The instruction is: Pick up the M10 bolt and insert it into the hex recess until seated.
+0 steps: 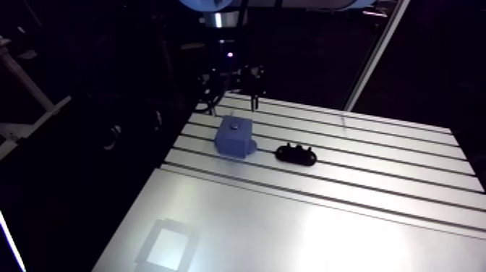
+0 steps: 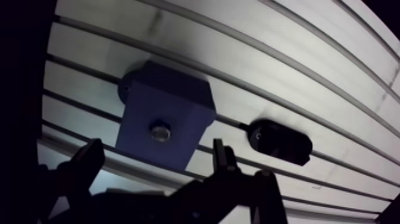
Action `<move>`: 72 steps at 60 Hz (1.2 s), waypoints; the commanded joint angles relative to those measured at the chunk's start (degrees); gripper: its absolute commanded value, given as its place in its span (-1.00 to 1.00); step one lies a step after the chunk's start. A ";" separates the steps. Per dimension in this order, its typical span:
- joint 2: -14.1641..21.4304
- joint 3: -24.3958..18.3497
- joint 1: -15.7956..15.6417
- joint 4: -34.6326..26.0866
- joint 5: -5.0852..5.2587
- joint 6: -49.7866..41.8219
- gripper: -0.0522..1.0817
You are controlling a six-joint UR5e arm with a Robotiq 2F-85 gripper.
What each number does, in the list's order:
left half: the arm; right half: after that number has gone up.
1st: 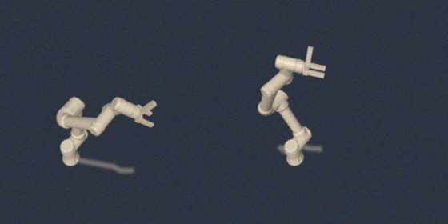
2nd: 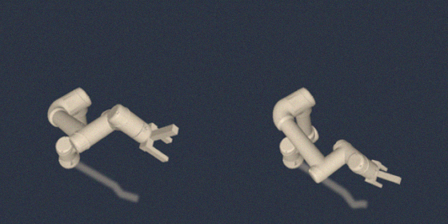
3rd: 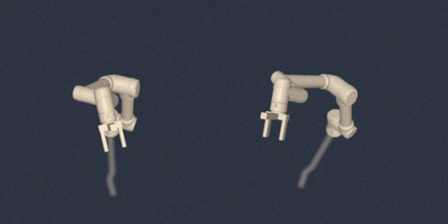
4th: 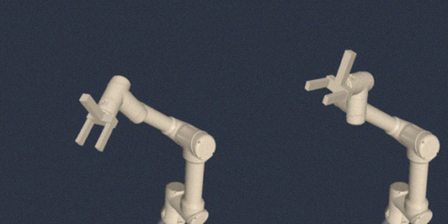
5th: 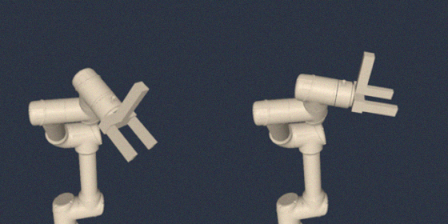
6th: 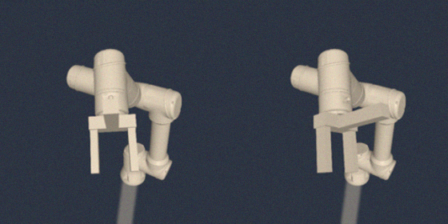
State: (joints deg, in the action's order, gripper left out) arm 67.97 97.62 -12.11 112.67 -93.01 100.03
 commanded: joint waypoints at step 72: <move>0.18 3.58 0.50 7.02 0.48 -8.49 -0.14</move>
State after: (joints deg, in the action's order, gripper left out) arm 68.16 101.08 -11.68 119.43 -92.87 90.79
